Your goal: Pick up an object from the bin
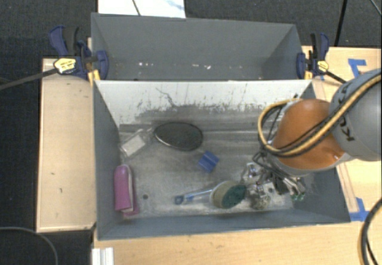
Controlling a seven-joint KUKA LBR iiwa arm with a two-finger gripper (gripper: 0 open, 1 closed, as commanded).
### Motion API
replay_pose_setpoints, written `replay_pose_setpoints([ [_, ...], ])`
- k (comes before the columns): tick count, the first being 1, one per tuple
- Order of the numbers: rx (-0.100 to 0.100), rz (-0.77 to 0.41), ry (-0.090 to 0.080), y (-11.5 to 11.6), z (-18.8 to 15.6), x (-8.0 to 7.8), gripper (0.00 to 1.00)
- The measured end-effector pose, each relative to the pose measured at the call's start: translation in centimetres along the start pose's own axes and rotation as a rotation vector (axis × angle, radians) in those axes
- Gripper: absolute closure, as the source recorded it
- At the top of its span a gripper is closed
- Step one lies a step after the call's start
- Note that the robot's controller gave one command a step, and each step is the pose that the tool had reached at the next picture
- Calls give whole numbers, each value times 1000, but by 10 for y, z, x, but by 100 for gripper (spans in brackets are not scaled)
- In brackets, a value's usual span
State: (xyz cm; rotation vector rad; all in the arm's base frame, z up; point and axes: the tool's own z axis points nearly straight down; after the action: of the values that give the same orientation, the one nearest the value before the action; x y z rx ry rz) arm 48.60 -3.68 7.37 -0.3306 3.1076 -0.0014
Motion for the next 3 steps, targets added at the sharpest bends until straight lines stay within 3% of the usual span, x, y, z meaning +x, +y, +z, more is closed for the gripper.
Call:
replay_pose_setpoints([
  [1,-6,-28,15,-30,1,-31,100],
  [2,-1,-85,5,5,-156,-40,100],
  [3,-3,-80,13,5,-152,-38,0],
])
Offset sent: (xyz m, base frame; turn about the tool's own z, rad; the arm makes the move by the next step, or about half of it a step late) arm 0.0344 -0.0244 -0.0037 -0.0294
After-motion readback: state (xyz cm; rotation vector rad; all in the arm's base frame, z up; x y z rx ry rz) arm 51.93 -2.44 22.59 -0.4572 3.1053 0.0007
